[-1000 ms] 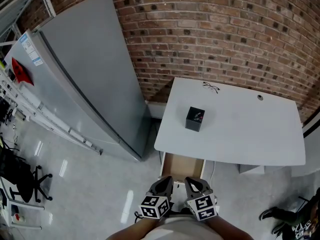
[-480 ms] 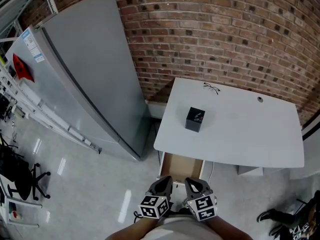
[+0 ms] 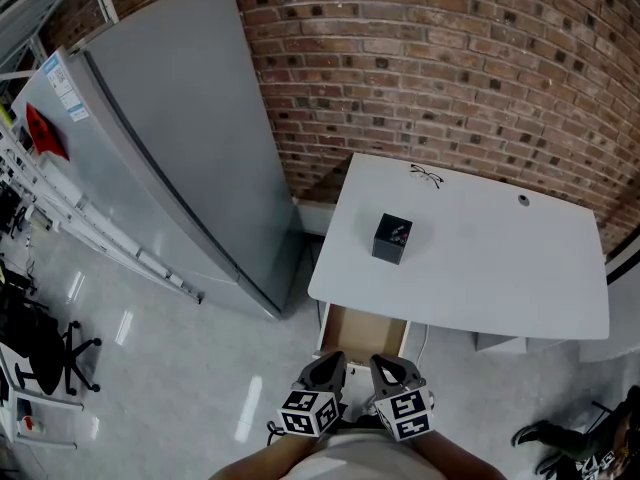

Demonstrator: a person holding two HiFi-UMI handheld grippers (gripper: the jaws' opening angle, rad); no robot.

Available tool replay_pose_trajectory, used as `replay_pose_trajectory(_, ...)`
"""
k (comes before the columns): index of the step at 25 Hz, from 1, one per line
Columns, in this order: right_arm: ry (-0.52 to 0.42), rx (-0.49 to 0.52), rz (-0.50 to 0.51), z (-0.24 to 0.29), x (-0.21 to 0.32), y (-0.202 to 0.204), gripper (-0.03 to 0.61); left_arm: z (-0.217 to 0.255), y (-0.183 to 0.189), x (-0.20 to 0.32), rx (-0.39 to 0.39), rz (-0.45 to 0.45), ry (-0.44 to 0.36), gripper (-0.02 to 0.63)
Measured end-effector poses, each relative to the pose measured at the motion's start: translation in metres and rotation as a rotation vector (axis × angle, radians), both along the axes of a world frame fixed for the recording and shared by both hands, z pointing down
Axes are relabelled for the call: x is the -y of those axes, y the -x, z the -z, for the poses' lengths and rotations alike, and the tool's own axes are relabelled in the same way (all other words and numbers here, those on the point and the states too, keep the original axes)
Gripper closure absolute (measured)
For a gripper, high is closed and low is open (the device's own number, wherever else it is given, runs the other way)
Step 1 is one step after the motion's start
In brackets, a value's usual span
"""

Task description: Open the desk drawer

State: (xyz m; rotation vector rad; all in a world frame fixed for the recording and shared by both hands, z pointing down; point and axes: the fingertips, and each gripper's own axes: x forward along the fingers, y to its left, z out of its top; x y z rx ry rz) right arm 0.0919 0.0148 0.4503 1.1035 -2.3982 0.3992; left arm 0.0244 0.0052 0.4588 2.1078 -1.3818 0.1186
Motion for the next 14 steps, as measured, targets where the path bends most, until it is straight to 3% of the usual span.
replay_pose_trajectory(14, 0.021, 0.005, 0.065, -0.009, -0.003, 0.009, 0.563, -0.01, 0.005, -0.004, 0.007, 0.044, 0.026, 0.607)
